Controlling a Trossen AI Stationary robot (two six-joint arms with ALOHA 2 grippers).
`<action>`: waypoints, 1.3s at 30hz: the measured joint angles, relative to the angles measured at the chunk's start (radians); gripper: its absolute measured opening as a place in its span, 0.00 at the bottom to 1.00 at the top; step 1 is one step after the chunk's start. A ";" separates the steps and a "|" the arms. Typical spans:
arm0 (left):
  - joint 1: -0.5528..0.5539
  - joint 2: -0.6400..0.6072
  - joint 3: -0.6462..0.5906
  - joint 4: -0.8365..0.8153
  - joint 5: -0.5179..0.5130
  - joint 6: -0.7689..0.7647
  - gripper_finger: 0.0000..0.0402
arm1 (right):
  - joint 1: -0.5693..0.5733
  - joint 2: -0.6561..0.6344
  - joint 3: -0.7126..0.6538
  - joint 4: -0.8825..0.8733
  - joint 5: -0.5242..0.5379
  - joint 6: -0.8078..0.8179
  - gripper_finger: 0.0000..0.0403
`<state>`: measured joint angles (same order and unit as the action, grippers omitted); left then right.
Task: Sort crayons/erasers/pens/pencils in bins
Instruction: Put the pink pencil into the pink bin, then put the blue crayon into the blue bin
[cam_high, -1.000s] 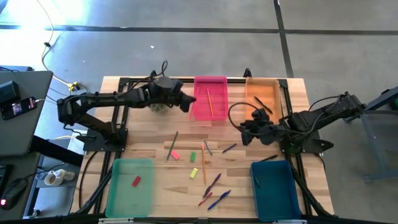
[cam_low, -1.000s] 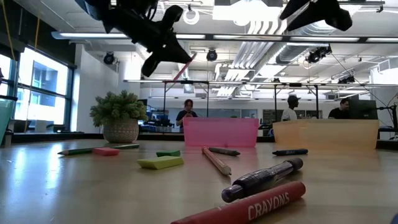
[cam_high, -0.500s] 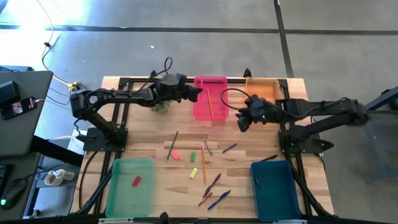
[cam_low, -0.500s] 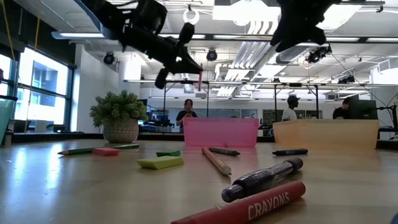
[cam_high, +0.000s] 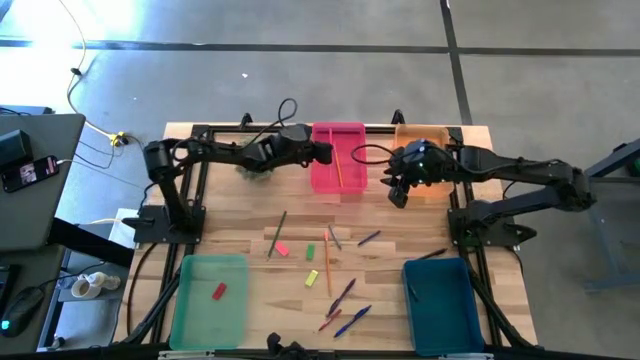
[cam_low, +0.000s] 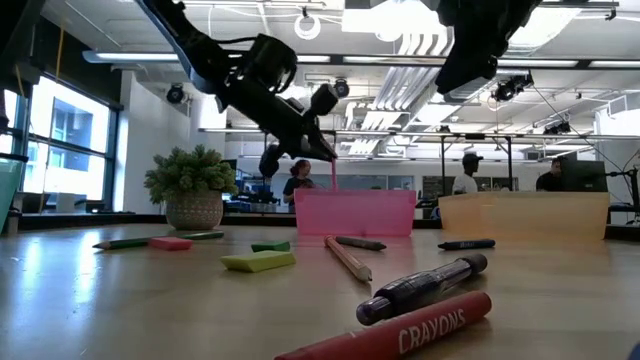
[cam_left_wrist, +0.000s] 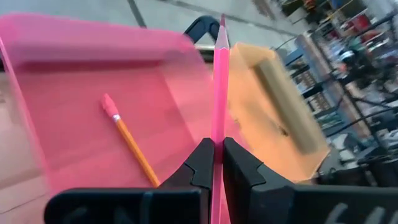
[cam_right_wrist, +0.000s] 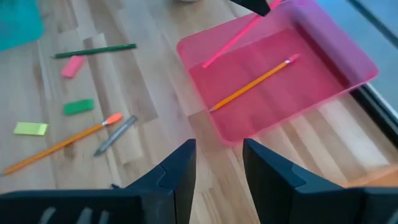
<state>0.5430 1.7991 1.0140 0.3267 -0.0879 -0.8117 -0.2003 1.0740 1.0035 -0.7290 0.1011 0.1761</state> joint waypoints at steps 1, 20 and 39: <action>0.000 0.009 0.014 -0.020 0.000 0.004 0.01 | -0.003 0.000 0.000 0.000 -0.011 0.002 0.31; 0.008 0.023 0.124 -0.246 -0.055 0.234 0.20 | 0.099 0.162 -0.006 -0.042 -0.189 0.110 0.31; 0.082 0.017 0.232 -0.360 0.273 0.427 0.31 | 0.177 0.321 -0.006 -0.024 -0.191 0.027 0.31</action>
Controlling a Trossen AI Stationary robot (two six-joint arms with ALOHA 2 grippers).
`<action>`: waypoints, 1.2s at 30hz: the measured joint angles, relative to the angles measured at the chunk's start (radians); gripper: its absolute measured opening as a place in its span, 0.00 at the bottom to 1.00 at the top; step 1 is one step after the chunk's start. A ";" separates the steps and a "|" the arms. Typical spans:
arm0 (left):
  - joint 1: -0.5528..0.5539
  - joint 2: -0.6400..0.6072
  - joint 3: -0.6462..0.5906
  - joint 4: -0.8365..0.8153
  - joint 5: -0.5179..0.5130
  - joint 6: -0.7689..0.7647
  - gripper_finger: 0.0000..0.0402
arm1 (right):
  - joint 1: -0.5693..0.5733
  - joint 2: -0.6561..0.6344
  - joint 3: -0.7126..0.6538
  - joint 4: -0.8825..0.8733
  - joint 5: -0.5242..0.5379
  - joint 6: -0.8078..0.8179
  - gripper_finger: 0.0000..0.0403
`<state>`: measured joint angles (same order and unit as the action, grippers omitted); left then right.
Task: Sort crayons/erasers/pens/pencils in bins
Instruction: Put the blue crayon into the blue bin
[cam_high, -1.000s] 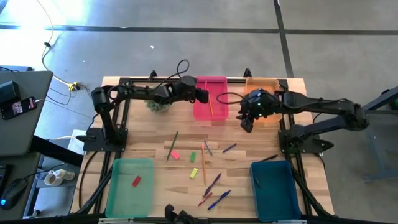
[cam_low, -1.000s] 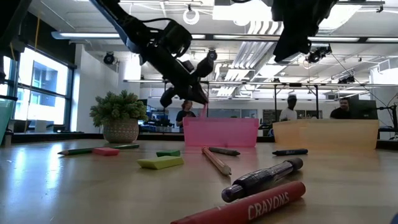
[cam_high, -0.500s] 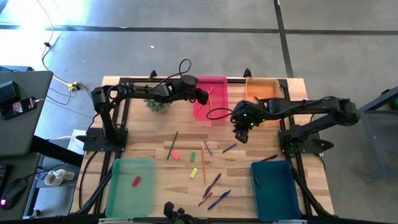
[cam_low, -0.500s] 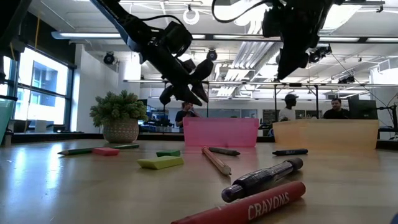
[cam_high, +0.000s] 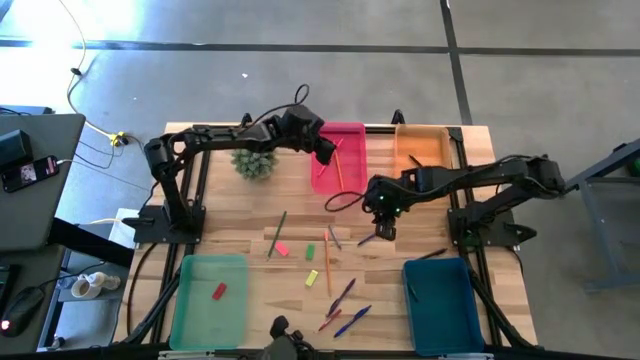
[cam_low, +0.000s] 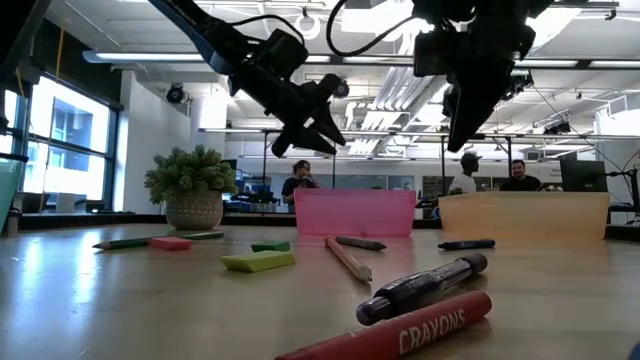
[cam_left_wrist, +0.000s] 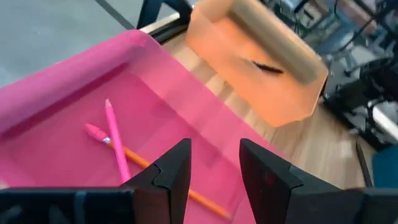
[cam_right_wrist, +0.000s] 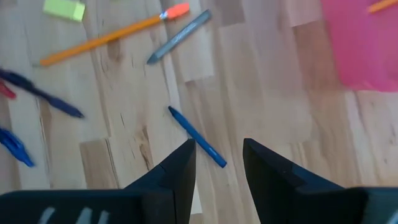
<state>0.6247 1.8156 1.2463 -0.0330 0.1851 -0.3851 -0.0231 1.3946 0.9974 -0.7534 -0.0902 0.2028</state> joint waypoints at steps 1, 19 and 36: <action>0.010 0.000 0.016 -0.034 0.015 0.016 0.31 | 0.007 0.012 0.000 0.006 0.000 -0.009 0.31; 0.117 0.000 0.293 -0.715 0.032 0.316 0.30 | 0.096 0.256 0.000 0.069 0.012 -0.224 0.31; 0.152 -0.014 0.322 -0.807 0.008 0.371 0.30 | 0.097 0.386 0.005 0.091 0.032 -0.290 0.30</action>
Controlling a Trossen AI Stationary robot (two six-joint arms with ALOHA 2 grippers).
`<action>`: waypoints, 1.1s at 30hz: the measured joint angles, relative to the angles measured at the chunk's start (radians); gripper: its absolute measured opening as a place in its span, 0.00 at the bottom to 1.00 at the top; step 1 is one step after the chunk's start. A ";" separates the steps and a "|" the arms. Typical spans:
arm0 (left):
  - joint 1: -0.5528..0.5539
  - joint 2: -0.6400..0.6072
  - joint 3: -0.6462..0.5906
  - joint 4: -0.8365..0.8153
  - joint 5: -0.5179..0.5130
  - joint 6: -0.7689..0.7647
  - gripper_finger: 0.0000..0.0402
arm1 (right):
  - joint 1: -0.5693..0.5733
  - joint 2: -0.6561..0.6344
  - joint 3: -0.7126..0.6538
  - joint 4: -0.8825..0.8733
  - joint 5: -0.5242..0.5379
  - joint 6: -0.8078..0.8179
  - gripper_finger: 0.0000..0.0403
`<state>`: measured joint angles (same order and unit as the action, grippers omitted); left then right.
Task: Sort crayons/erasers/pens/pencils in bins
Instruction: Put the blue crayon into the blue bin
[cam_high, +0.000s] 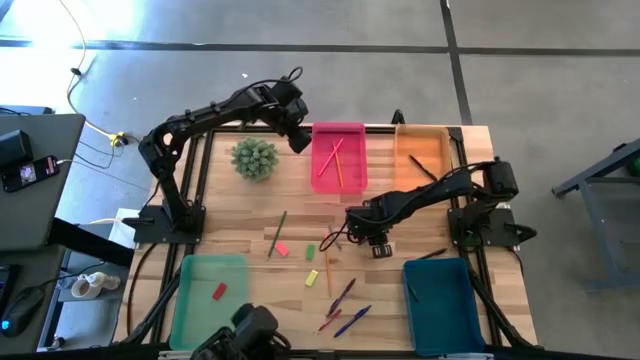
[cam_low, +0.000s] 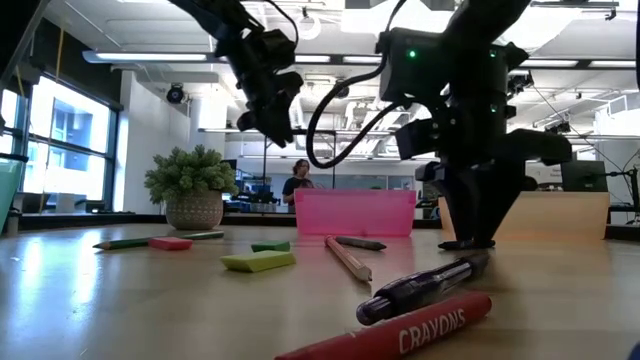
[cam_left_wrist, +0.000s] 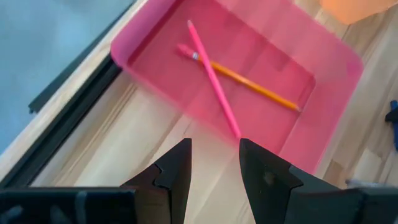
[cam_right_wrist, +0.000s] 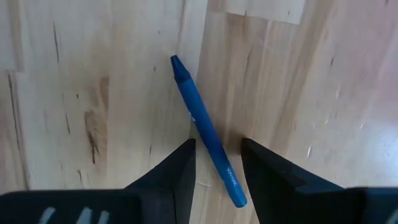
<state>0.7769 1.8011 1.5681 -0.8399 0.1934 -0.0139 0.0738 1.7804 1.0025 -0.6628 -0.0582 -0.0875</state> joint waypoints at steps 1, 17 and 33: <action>0.004 0.000 0.000 -0.014 0.000 0.000 0.30 | 0.000 0.001 0.000 -0.002 0.000 0.000 0.29; 0.032 -0.002 0.000 -0.274 -0.003 0.056 0.30 | -0.002 0.005 -0.002 -0.010 0.005 0.074 0.03; -0.057 -0.002 0.000 -0.378 -0.124 0.070 0.30 | 0.012 -0.103 -0.009 -0.077 -0.036 0.250 0.00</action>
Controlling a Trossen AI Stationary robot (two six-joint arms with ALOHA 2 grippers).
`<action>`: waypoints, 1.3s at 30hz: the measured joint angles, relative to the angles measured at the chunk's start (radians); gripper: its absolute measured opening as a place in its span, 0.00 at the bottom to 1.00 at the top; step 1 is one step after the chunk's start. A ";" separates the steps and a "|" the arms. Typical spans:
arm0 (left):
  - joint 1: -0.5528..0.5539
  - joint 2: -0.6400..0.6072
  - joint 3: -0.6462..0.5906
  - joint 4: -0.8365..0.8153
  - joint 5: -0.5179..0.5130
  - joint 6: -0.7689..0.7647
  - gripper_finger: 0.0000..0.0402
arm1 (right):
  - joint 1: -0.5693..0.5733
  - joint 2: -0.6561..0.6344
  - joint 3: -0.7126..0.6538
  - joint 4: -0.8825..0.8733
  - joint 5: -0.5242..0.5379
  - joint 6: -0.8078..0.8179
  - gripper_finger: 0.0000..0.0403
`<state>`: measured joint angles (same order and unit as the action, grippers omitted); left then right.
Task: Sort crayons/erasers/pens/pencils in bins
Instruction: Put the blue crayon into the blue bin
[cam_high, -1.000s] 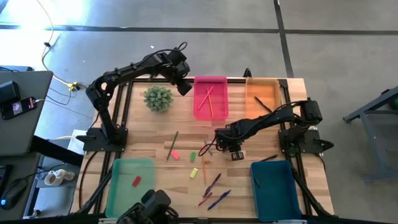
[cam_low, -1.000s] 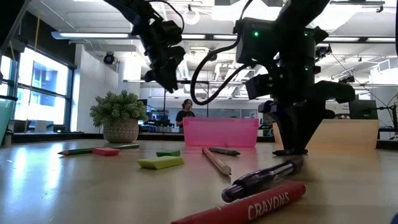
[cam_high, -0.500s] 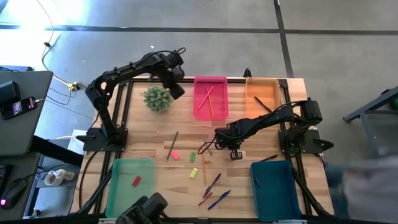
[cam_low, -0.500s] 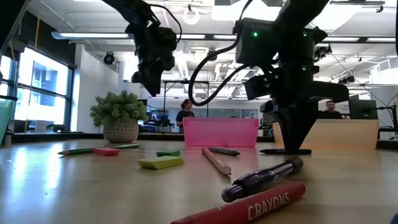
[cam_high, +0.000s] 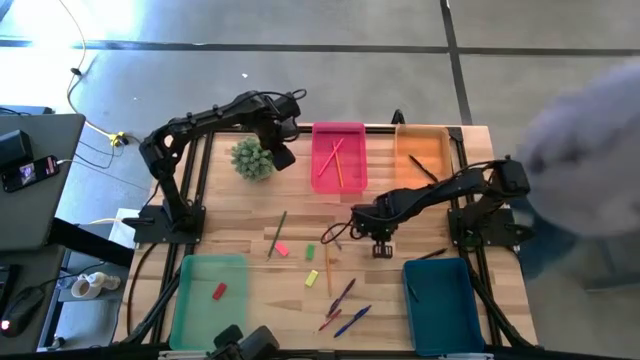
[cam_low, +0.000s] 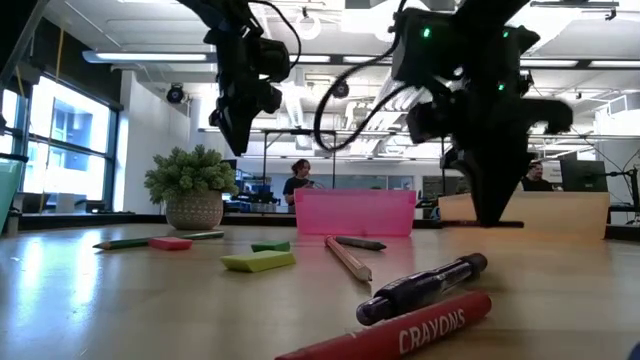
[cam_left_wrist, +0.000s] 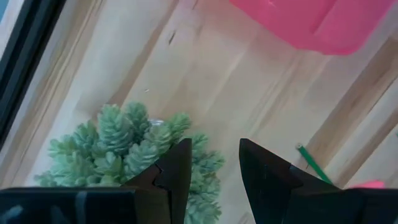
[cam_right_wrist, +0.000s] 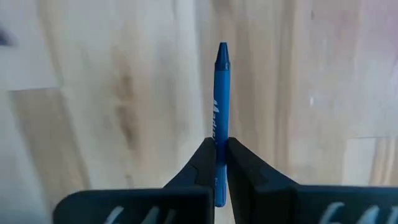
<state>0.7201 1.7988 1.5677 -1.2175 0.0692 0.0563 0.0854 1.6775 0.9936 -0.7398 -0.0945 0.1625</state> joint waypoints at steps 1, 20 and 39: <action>-0.005 0.000 0.000 0.002 -0.002 0.000 0.30 | 0.002 -0.014 0.000 0.002 -0.001 0.017 0.00; -0.101 0.000 -0.001 0.024 -0.002 0.000 0.30 | 0.173 -0.394 0.002 -0.209 0.222 0.654 0.00; -0.236 0.000 -0.001 0.119 0.024 0.069 0.30 | 0.614 -0.402 0.004 -0.382 0.189 1.358 0.00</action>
<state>0.4843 1.7988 1.5669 -1.0987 0.0937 0.1256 0.6995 1.2753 0.9977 -1.1218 0.0947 1.5203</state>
